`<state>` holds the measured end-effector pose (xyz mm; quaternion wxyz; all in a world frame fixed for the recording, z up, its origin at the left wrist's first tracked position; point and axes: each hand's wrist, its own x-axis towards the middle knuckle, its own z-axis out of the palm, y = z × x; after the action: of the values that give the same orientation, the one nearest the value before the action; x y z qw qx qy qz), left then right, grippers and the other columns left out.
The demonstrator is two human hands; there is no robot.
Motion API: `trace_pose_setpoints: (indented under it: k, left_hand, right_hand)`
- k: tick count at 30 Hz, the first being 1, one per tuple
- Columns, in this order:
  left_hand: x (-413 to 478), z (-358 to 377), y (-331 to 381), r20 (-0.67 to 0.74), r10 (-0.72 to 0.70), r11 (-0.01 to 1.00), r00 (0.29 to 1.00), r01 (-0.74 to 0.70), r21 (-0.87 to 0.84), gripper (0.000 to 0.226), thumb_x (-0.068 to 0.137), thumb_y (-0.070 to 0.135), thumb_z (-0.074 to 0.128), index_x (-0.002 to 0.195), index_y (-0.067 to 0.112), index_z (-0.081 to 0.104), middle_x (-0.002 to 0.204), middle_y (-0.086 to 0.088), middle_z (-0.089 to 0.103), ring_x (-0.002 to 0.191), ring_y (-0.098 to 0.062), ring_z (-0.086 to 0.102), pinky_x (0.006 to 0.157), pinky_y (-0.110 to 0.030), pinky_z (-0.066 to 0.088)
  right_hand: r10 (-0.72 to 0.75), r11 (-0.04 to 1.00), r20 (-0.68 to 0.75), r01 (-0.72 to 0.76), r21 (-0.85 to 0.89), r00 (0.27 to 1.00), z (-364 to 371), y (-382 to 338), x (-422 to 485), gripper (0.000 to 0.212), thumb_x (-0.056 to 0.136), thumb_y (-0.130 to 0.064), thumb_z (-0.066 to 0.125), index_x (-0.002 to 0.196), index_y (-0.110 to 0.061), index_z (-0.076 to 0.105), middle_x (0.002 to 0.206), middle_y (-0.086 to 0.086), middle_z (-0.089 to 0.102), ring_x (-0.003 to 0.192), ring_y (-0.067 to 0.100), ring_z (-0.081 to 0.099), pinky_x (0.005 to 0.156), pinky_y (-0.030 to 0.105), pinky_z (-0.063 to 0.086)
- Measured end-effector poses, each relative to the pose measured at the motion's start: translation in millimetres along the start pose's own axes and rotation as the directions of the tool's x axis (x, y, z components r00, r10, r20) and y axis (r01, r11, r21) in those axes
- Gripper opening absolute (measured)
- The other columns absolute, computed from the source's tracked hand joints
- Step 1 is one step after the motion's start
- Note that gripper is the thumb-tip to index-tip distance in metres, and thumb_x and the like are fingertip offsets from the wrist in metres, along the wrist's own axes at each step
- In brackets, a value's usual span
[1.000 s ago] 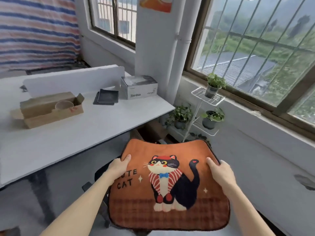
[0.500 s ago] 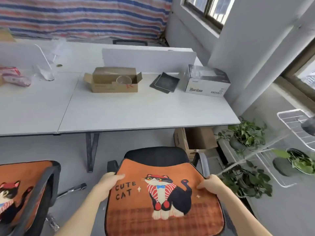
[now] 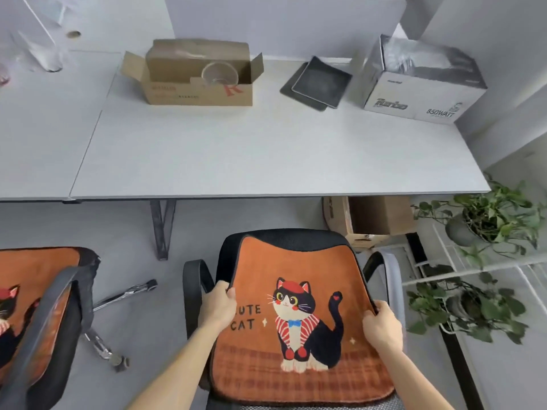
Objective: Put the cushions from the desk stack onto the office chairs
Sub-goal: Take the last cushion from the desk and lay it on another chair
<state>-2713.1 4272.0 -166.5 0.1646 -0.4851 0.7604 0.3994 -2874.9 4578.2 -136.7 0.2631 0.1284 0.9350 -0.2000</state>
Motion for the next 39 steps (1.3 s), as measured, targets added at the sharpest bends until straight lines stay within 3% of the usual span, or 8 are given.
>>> trace_pose_setpoints:
  k: [10, 16, 20, 30, 32, 35, 37, 39]
  left_hand:
    - [60.0, 80.8, -36.1, -0.179, -0.201, 0.979, 0.963, 0.194, -0.057, 0.026, 0.107, 0.034, 0.029, 0.109, 0.019, 0.05, 0.08, -0.009, 0.059, 0.061, -0.025, 0.054, 0.05, -0.031, 0.037]
    - [89.6, 113.4, -60.4, -0.199, -0.251, 0.967, 0.947, 0.256, -0.001, 0.029, 0.106, 0.035, 0.038, 0.124, 0.021, 0.056, 0.124, -0.008, 0.054, 0.098, -0.03, 0.056, 0.072, -0.037, 0.042]
    - [104.7, 121.8, -61.9, -0.219, -0.234, 0.969, 0.947, 0.246, 0.029, 0.032, 0.104, 0.038, 0.043, 0.127, 0.022, 0.059, 0.134, -0.006, 0.048, 0.12, -0.03, 0.051, 0.085, -0.046, 0.049]
    - [114.6, 122.1, -57.8, -0.224, -0.194, 0.946, 0.955, 0.243, 0.216, 0.032, 0.101, 0.038, 0.05, 0.125, 0.02, 0.059, 0.131, -0.008, 0.05, 0.12, -0.032, 0.05, 0.088, -0.048, 0.051]
    - [114.4, 124.3, -59.9, -0.252, -0.102, 0.95, 0.962, 0.169, 0.262, 0.046, 0.098, 0.038, 0.053, 0.138, 0.016, 0.045, 0.14, -0.013, 0.047, 0.127, -0.034, 0.046, 0.095, -0.05, 0.048]
    - [115.4, 132.7, -64.0, -0.22, 0.266, 0.87, 0.938, -0.136, 0.474, 0.069, 0.094, 0.043, 0.054, 0.154, 0.018, 0.029, 0.158, -0.013, 0.03, 0.144, -0.035, 0.029, 0.115, -0.051, 0.031]
    - [123.4, 142.4, -61.0, -0.118, 0.425, 0.78, 0.898, -0.297, 0.55, 0.074, 0.096, 0.051, 0.047, 0.159, 0.027, 0.017, 0.167, -0.008, 0.01, 0.153, -0.033, 0.009, 0.121, -0.053, 0.013]
    - [133.3, 154.7, -54.9, -0.021, 0.473, 0.715, 0.881, -0.369, 0.594, 0.078, 0.096, 0.061, 0.038, 0.16, 0.034, 0.004, 0.168, -0.004, -0.009, 0.154, -0.031, -0.008, 0.123, -0.054, 0.004]
  right_hand:
    - [0.035, 0.995, -0.035, -0.032, 0.098, 0.999, 82.5, 3.3, 94.8, 0.043, 0.099, -0.016, 0.044, 0.142, -0.018, 0.048, 0.12, 0.02, 0.066, 0.102, 0.041, 0.063, 0.082, 0.042, 0.053]
    - [0.079, 0.984, -0.051, -0.07, 0.163, 0.996, 128.8, 17.6, 131.3, 0.039, 0.102, -0.014, 0.044, 0.14, -0.015, 0.053, 0.13, 0.022, 0.063, 0.12, 0.044, 0.057, 0.101, 0.046, 0.046]
    - [0.11, 0.976, -0.051, -0.099, 0.193, 0.993, 137.1, 20.3, 142.9, 0.04, 0.103, -0.014, 0.044, 0.143, -0.012, 0.049, 0.133, 0.021, 0.06, 0.123, 0.044, 0.055, 0.102, 0.046, 0.045]
    - [0.121, 0.985, -0.047, -0.114, 0.128, 0.992, 141.8, 27.8, 165.7, 0.034, 0.098, -0.017, 0.051, 0.132, -0.014, 0.05, 0.13, 0.016, 0.062, 0.121, 0.041, 0.056, 0.103, 0.047, 0.045]
    - [0.077, 0.996, -0.093, -0.073, 0.041, 0.993, 143.6, 28.4, 165.4, 0.037, 0.096, -0.018, 0.051, 0.131, -0.01, 0.05, 0.133, 0.018, 0.056, 0.125, 0.041, 0.051, 0.105, 0.052, 0.044]
    - [-0.217, 0.958, -0.138, 0.183, -0.221, 0.966, 151.9, 23.7, 158.4, 0.05, 0.095, -0.028, 0.054, 0.14, -0.009, 0.044, 0.147, 0.018, 0.043, 0.134, 0.041, 0.037, 0.108, 0.056, 0.035]
    - [-0.445, 0.856, -0.062, 0.405, -0.321, 0.893, 161.0, 15.2, 158.1, 0.06, 0.097, -0.04, 0.053, 0.149, -0.016, 0.035, 0.161, 0.011, 0.029, 0.147, 0.035, 0.025, 0.115, 0.056, 0.028]
    - [-0.551, 0.745, 0.076, 0.531, -0.404, 0.831, 173.0, 10.2, 164.9, 0.07, 0.1, -0.053, 0.044, 0.159, -0.026, 0.018, 0.17, 0.004, 0.007, 0.156, 0.028, 0.004, 0.123, 0.052, 0.011]
